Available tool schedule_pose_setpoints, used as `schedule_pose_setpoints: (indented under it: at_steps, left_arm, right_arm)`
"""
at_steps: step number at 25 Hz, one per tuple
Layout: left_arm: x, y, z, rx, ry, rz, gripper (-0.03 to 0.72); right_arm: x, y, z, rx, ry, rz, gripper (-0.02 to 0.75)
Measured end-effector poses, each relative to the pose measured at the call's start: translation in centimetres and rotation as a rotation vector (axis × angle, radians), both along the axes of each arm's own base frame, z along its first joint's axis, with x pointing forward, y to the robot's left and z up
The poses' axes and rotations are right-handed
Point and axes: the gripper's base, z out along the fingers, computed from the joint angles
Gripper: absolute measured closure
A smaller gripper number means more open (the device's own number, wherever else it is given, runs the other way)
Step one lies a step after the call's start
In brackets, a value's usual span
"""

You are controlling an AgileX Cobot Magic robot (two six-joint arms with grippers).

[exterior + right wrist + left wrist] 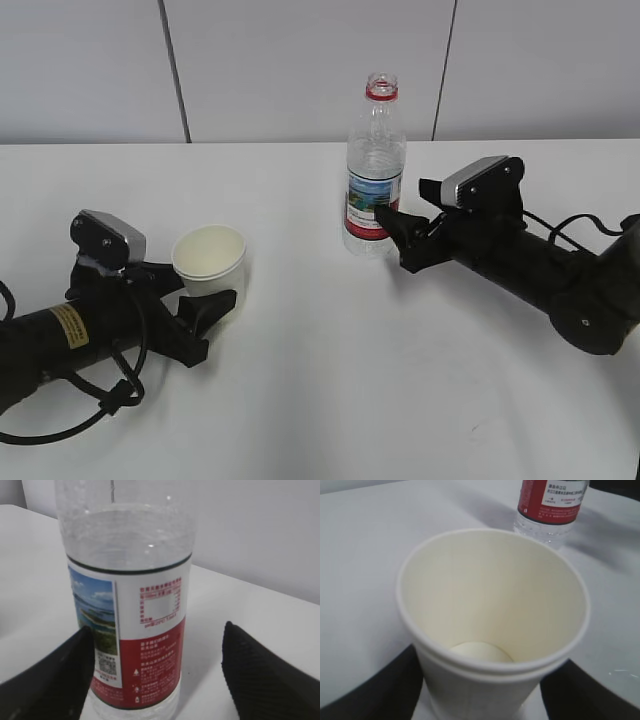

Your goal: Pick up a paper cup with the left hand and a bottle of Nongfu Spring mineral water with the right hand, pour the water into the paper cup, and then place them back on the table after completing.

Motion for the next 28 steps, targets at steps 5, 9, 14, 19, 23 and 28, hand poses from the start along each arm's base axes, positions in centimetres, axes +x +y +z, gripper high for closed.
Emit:
schedule_pose_setpoints:
  at_steps: [5,9,14,19,23,28]
  left_arm:
    - [0.0,0.0,0.0,-0.001,-0.001,0.000,0.242]
    - [0.0,0.0,0.0,-0.001,-0.001,0.000,0.242]
    - [0.0,0.0,0.0,-0.001,-0.001,0.001,0.243]
    - [0.0,0.0,0.0,-0.001,-0.001,0.001,0.243]
    - [0.0,0.0,0.0,-0.001,-0.001,0.001,0.243]
    - [0.0,0.0,0.0,-0.001,-0.001,0.001,0.243]
  right_arm:
    - [0.4,0.6,-0.6,0.033,0.027,0.040,0.150]
    - [0.9,0.7,-0.6,0.034,0.045,0.051,0.150]
    - [1.9,1.3,-0.5,0.020,0.064,0.082,0.150]
    - [3.0,1.9,-1.0,0.006,0.058,0.105,0.150]
    - [3.6,2.4,-0.9,0.001,0.044,0.116,0.150]
    - [3.6,2.5,-0.9,0.001,0.046,0.117,0.151]
